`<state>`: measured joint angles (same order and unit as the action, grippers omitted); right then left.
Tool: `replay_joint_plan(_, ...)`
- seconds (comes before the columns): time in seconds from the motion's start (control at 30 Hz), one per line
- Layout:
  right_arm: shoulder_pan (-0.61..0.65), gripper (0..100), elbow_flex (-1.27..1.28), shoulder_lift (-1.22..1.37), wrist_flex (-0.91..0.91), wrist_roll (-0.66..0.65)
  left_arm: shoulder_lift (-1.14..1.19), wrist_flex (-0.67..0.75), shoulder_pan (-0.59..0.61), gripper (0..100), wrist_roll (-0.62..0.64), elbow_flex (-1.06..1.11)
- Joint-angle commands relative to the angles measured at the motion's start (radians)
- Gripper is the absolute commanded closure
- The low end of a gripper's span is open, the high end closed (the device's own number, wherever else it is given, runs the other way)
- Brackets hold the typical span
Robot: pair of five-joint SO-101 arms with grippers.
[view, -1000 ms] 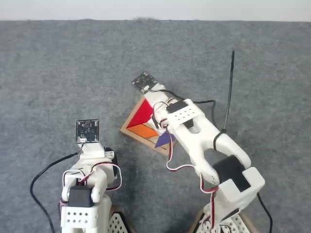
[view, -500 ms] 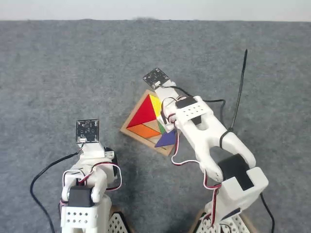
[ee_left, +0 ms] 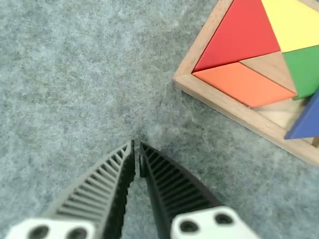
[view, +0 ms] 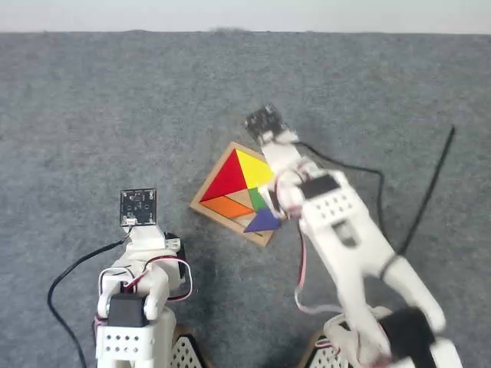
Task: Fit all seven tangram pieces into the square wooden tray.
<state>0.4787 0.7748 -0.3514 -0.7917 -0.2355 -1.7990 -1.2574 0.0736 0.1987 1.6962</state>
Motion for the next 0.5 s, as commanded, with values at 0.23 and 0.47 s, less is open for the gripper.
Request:
replay_joint_plan(0.23,0.117,97.9,0.115,-0.054,-0.008,-0.061,-0.02,-0.005,0.006,99,-0.015,-0.013)
replay_joint_plan(0.47,0.122,93.5,0.115,0.021,-0.025,-0.061,-0.02,-0.005,0.006,99,-0.015,-0.013)
